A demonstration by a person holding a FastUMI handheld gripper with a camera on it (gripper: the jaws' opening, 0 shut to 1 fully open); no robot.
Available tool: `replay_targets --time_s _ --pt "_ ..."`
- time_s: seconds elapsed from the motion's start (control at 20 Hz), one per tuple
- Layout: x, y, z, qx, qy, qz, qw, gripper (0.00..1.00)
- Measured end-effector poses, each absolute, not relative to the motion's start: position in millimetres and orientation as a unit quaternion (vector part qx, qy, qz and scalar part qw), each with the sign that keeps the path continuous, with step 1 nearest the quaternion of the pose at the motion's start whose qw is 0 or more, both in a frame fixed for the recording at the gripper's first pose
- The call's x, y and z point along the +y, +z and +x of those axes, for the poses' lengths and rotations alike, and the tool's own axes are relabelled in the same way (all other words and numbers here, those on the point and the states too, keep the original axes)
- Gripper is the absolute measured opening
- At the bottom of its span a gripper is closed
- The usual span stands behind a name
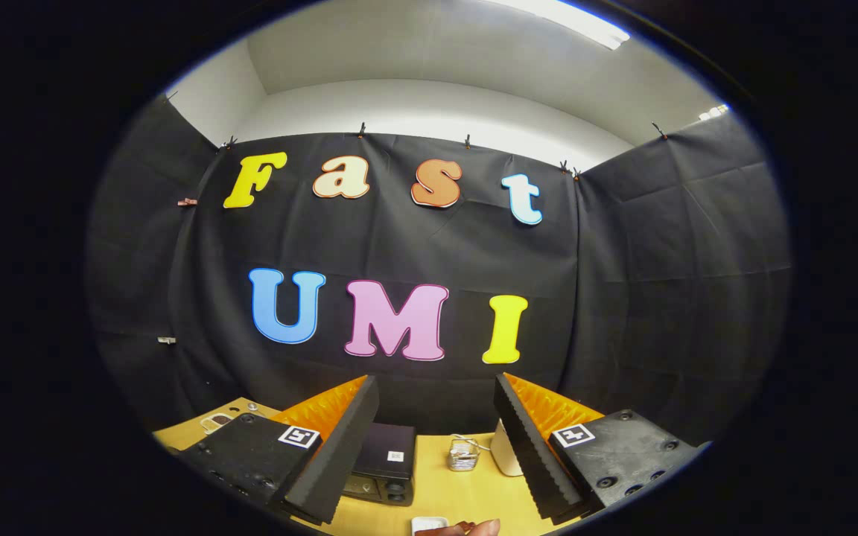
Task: Open the toaster oven, put the food inside, and close the toaster oven door.
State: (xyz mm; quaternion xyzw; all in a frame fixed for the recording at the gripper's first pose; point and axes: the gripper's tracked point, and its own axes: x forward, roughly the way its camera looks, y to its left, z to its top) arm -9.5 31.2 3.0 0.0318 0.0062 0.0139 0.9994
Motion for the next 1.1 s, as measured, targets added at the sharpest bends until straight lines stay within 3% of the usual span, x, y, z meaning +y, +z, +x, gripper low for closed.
replay_targets --time_s 0.45,1.1 --pt "151 -26 13 0.006 0.055 0.069 0.996 0.97" --pt "236 -174 44 0.118 0.051 0.101 0.987 0.98"
